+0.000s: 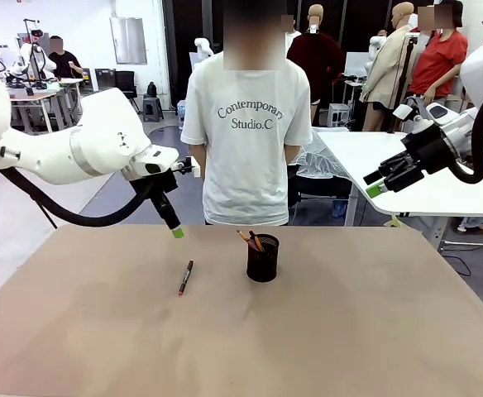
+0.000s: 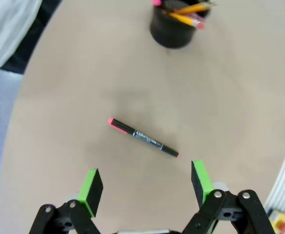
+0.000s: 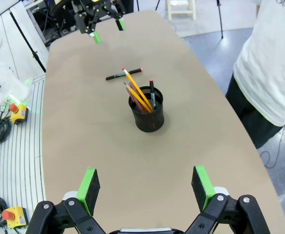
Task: Place the pens into the pen holder.
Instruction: Pick up a writing instrument from the table and place it into the Pen holder.
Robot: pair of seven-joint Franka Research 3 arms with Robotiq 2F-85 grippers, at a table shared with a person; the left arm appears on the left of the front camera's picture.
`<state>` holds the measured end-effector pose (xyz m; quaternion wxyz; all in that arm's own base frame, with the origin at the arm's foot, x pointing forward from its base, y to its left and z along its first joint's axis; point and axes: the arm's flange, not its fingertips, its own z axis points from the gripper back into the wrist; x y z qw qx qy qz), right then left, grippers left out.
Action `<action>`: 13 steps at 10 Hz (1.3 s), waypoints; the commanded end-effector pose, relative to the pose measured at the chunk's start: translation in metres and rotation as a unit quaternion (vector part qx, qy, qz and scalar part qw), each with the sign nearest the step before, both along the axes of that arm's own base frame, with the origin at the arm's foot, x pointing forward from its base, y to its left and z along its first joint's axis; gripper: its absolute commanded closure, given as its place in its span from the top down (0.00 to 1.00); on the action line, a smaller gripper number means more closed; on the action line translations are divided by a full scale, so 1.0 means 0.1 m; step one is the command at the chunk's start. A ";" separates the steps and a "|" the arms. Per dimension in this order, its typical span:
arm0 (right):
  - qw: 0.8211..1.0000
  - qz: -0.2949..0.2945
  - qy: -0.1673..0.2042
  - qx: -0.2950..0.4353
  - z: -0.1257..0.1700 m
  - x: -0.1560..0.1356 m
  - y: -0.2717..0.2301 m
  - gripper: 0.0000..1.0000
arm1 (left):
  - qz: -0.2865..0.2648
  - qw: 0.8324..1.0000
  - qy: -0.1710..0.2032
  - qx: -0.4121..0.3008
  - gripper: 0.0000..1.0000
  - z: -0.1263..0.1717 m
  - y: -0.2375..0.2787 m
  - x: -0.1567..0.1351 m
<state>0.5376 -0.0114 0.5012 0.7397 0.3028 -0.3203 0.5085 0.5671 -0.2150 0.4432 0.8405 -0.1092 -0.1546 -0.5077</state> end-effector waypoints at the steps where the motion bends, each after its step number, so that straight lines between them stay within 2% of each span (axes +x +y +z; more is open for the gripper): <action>1: 1.000 -0.002 0.002 0.001 0.02 0.00 0.00 1.00 | 0.035 0.997 -0.046 -0.053 0.94 -0.01 -0.06 0.06; 2: 1.000 -0.002 0.002 0.001 0.02 0.00 0.00 1.00 | 0.000 1.000 0.000 0.000 0.94 0.00 0.00 0.00; 7: 1.000 -0.002 0.002 0.001 0.02 0.00 0.00 1.00 | 0.009 1.000 0.001 -0.005 0.94 -0.04 -0.05 0.01; 8: 1.000 -0.002 0.002 0.001 0.02 0.00 0.00 1.00 | 0.060 0.998 0.024 0.020 0.94 -0.09 -0.10 0.08; 10: 1.000 -0.002 0.002 0.001 0.02 0.00 0.00 1.00 | 0.132 0.988 0.034 0.072 0.94 -0.16 -0.11 0.16; 13: 1.000 -0.002 0.002 0.001 0.02 0.00 0.00 1.00 | 0.255 0.954 0.037 0.151 0.94 -0.36 -0.29 0.21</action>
